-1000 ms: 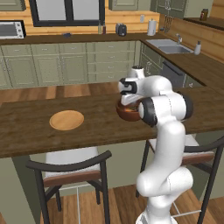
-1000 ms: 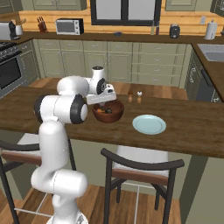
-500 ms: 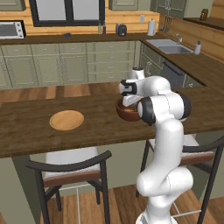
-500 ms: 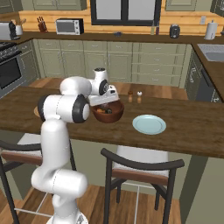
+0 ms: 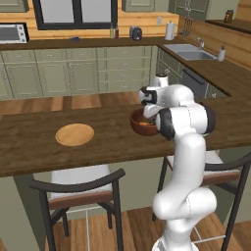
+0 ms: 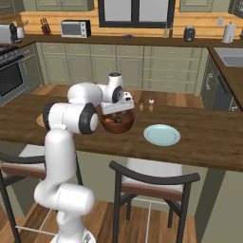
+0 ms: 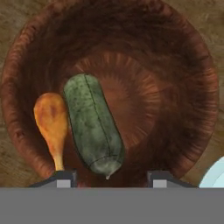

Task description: Pick the chicken drumstick and cucumber from their plates and place them in the bowl. Then put the bowl in the fridge.

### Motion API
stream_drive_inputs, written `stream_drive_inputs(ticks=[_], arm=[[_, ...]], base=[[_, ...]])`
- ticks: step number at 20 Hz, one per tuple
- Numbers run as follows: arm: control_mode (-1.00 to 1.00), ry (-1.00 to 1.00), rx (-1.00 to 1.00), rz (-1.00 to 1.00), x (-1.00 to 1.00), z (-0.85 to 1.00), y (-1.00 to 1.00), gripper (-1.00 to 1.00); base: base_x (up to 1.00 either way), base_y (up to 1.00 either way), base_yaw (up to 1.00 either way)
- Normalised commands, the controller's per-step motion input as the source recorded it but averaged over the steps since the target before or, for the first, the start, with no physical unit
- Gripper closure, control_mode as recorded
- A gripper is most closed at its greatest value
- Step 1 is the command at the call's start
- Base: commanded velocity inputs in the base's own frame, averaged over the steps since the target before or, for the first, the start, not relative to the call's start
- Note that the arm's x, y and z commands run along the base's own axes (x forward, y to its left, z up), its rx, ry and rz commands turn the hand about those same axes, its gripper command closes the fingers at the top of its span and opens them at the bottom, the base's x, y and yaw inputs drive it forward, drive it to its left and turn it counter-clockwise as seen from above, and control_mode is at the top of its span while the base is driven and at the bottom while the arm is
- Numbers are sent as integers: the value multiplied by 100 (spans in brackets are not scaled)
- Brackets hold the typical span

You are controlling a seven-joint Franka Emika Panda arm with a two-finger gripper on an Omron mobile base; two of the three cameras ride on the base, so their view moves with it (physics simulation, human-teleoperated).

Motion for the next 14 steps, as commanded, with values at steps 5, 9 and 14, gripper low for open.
stream_drive_inputs(ticks=[5,9,14], arm=[[-100,0,13,-29,-9,17,-17,-100],[-100,0,15,-37,-16,-17,-14,-100],[-100,0,15,-39,0,-18,-38,-100]], base=[[0,0,0],[0,0,0],[0,0,0]])
